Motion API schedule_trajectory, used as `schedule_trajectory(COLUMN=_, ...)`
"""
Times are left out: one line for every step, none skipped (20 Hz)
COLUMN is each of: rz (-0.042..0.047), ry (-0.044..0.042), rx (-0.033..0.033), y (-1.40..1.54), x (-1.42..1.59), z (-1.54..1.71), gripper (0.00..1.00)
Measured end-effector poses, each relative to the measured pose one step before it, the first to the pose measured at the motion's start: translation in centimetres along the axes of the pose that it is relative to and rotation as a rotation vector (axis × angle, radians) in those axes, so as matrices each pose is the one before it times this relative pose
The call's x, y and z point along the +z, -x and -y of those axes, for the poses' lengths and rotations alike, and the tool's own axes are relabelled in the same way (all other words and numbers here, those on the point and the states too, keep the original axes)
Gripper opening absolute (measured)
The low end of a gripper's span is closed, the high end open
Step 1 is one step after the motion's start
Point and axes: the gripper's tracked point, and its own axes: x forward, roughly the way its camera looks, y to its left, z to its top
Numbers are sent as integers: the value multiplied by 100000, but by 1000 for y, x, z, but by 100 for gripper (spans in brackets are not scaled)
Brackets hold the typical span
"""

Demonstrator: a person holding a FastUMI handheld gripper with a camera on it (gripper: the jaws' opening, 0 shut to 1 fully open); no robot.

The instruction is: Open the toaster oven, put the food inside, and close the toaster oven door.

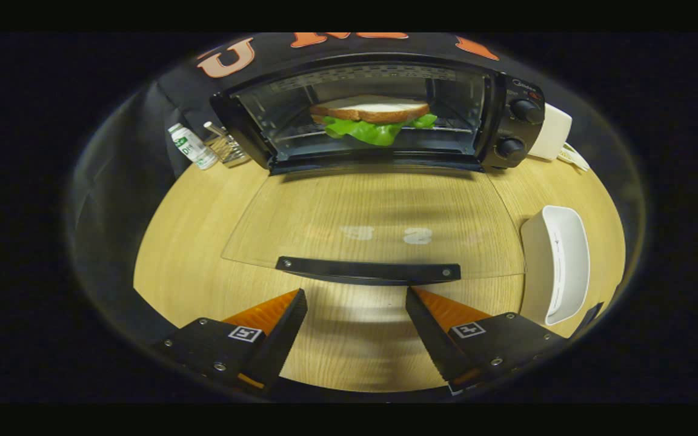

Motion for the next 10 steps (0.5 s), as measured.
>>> schedule_trajectory(rz=1274, ry=719, rx=-2834, y=-63, x=393, z=276, gripper=97)
schedule_trajectory(rz=-1322, ry=1816, rx=-1428, y=-256, x=-27, z=42, gripper=96)
schedule_trajectory(rz=1781, ry=2066, rx=-1961, y=-248, x=420, z=161, gripper=92)
schedule_trajectory(rz=114, ry=1470, rx=-1114, y=-287, x=335, z=132, gripper=92)
schedule_trajectory(rz=482, ry=-310, rx=-1329, y=-112, x=413, z=230, gripper=92)
schedule_trajectory(rz=1282, ry=-1921, rx=-500, y=20, x=779, z=163, gripper=92)
schedule_trajectory(rz=2116, ry=-2250, rx=475, y=232, x=951, z=14, gripper=92)
schedule_trajectory(rz=3405, ry=-1051, rx=455, y=202, x=1297, z=84, gripper=92)
schedule_trajectory(rz=3386, ry=769, rx=86, y=281, x=1197, z=184, gripper=92)
schedule_trajectory(rz=2946, ry=1331, rx=-1589, y=210, x=1331, z=568, gripper=92)
